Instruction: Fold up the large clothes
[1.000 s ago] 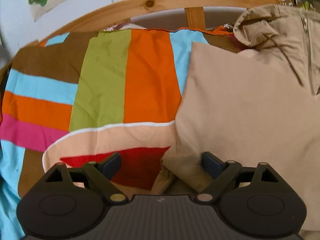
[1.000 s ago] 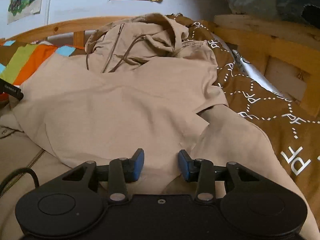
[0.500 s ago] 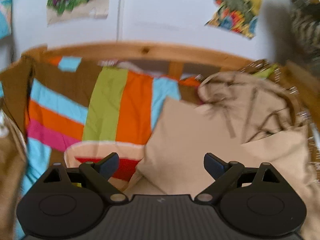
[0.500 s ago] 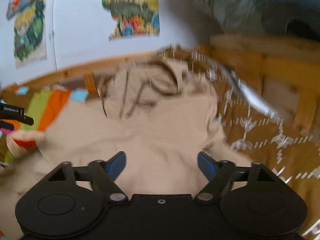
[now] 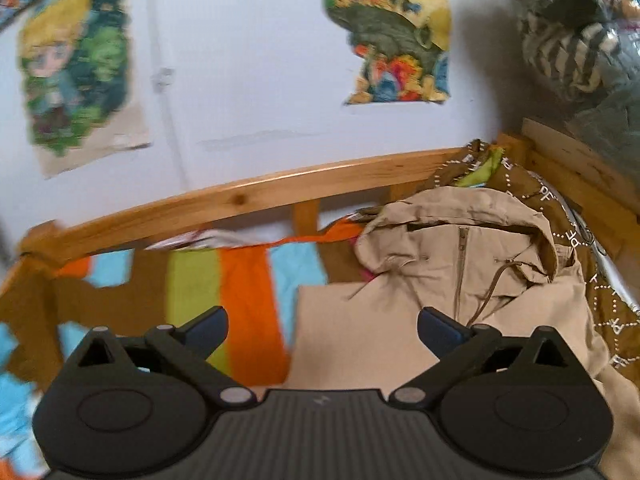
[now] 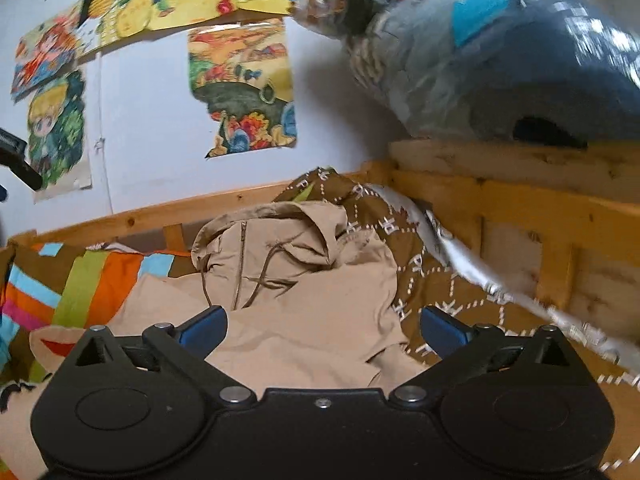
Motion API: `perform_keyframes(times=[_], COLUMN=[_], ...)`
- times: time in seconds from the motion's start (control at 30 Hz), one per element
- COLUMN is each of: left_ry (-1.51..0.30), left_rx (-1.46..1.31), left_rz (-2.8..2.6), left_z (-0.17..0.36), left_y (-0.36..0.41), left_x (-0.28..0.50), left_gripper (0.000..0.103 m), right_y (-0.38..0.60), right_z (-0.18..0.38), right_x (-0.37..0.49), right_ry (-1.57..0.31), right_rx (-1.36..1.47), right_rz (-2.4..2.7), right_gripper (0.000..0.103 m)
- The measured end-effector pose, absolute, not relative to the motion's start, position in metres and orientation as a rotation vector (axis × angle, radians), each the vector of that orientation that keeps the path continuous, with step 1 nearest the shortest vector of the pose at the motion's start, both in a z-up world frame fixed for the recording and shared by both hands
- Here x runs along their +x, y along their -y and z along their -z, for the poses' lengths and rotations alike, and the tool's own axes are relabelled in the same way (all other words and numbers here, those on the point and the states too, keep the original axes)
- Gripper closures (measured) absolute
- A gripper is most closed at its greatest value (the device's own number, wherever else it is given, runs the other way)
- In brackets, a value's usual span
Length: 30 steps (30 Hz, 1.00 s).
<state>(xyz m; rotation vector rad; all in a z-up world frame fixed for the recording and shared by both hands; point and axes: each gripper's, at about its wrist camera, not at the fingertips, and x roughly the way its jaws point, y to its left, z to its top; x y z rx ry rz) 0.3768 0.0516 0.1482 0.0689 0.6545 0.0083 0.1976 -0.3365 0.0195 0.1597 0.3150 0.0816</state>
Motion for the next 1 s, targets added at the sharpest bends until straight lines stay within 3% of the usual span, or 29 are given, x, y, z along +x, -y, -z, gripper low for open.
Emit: perform_keyframes(times=[0.17, 0.3, 0.47, 0.7, 0.8, 0.87, 0.9, 0.97, 1.0], left_ry=[-0.735, -0.696, -0.573, -0.553, -0.548, -0.558, -0.565, -0.579, -0.585], left_rx=[0.086, 0.092, 0.109, 0.017, 0.012, 0.045, 0.058, 0.055, 0.039], left_rz=[0.020, 0.024, 0.017, -0.036, -0.036, -0.034, -0.032, -0.011, 0.008], left_z=[-0.078, -0.054, -0.038, -0.014, -0.004, 0.002, 0.004, 0.006, 0.007], left_y=[-0.055, -0.058, -0.049, -0.028, -0.016, -0.008, -0.004, 0.000, 0.000], left_x=[0.422, 0.464, 0.516, 0.590, 0.607, 0.616, 0.620, 0.627, 0.630], left_gripper=[0.001, 0.001, 0.001, 0.010, 0.014, 0.024, 0.036, 0.064, 0.091], right_y=[0.338, 0.337, 0.323, 0.297, 0.293, 0.291, 0.289, 0.281, 0.279], right_z=[0.001, 0.005, -0.025, -0.029, -0.022, -0.016, -0.014, -0.008, -0.005], right_x=[0.200, 0.225, 0.315, 0.435, 0.455, 0.462, 0.465, 0.474, 0.479], right_ry=[-0.311, -0.339, -0.320, -0.307, -0.293, -0.289, -0.289, -0.285, -0.290], right_rx=[0.094, 0.056, -0.078, -0.222, -0.223, -0.192, -0.200, -0.259, -0.279], right_rz=[-0.041, 0.006, -0.099, -0.123, -0.080, -0.081, -0.089, -0.088, -0.087], right_gripper=[0.001, 0.003, 0.003, 0.019, 0.020, 0.021, 0.025, 0.034, 0.045])
